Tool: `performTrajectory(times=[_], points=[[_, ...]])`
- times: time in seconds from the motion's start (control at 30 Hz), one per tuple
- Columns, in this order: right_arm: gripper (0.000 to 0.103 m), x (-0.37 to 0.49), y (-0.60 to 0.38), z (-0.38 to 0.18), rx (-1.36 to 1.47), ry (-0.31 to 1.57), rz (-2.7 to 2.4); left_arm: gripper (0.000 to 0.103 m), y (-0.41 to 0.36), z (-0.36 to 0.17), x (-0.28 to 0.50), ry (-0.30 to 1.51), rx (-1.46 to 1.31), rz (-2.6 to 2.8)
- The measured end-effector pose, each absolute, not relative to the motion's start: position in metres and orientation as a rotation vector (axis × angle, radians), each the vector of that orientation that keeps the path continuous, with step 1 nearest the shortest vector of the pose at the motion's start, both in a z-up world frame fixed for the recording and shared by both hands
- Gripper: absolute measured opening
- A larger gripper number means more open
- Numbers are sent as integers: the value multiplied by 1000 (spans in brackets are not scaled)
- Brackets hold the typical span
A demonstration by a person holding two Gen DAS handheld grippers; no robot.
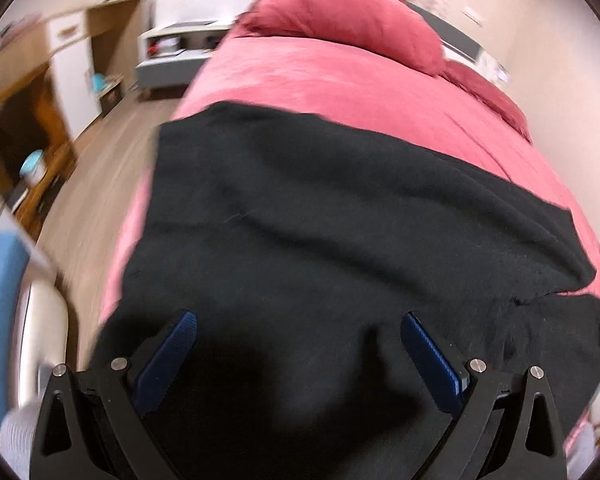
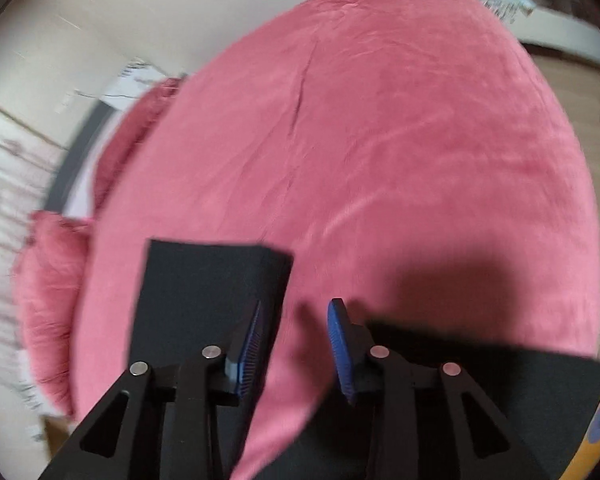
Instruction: Fold large clothes
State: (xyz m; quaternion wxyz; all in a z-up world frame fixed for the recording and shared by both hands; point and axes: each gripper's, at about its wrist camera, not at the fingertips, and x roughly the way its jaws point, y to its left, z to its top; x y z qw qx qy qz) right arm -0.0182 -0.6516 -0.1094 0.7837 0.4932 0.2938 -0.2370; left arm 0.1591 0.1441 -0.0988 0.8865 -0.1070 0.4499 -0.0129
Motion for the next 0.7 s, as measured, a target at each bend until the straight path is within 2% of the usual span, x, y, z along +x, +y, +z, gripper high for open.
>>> performTrajectory(times=[0.13,0.37,0.7], points=[[35,-61,-614,-102,964,691,-402,102,170,-89,126,901,-247,24],[37,-117,-517,-93,740,789,-360,102,166,-82,92,919,-149,39],[37,-174,-467,-113,747,837,-395,102,241,-88,53,930,-469,241]])
